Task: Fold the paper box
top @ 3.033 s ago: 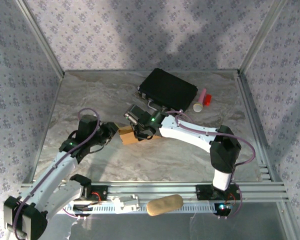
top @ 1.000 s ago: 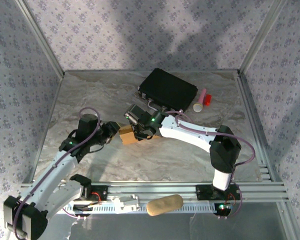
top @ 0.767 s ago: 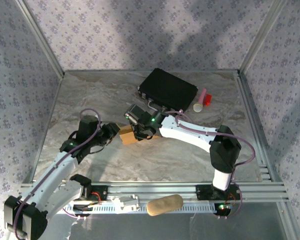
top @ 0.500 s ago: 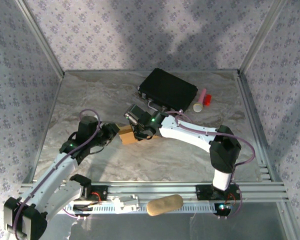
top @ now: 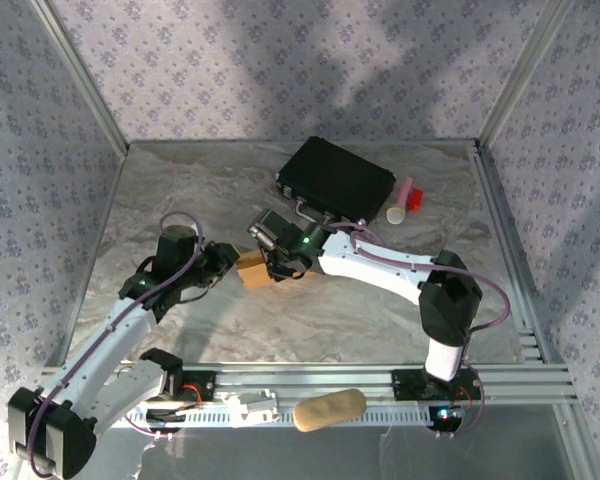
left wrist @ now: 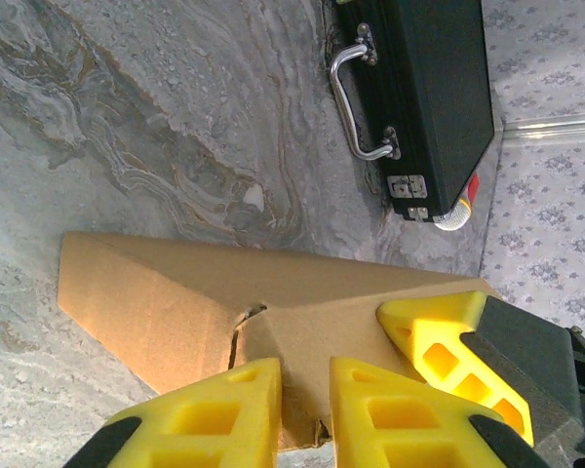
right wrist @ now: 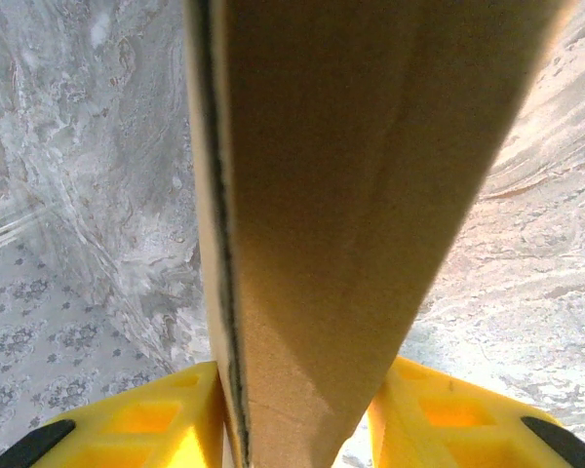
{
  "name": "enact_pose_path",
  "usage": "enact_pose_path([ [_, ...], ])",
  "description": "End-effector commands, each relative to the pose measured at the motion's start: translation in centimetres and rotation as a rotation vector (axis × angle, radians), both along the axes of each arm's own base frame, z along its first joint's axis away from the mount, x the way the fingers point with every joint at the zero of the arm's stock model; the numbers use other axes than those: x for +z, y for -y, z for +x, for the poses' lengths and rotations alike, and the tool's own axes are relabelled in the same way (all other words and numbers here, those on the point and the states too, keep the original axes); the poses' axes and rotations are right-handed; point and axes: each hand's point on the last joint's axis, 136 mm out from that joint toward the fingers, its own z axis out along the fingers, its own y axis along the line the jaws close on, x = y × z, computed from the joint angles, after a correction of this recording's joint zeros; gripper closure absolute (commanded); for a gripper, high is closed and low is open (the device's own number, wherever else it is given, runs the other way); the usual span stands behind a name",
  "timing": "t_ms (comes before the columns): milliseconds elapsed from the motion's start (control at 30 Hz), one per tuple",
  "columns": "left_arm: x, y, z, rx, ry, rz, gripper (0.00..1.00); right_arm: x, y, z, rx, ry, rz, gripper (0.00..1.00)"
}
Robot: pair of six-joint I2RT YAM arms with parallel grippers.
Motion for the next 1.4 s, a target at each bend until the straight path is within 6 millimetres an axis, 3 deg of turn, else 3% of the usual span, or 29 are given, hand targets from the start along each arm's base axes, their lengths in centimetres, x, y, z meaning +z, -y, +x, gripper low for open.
enact_pose_path([
  [0,0.2,0.5,-0.2,-0.036,0.005,-0.011,0.80,-2.9,2.0,-0.9,-0.243,-0.164,0.011,0.61],
  [200,0.3,0.5,-0.3,-0.044,0.002,-0.008,0.86,-3.0,1.9,-0.9,-0.242,-0.165,0.011,0.61],
  [700,-1.2,-0.7,-1.5,-0.068,-0.042,0.110,0.85,-3.0,2.0,-0.8,-0.244,-0.165,0.008,0.61],
  [1367,-3.4,-0.5,-2.0,-0.072,-0.082,0.093,0.88,-3.2,1.9,-0.8,-0.240,-0.168,0.011,0.61],
])
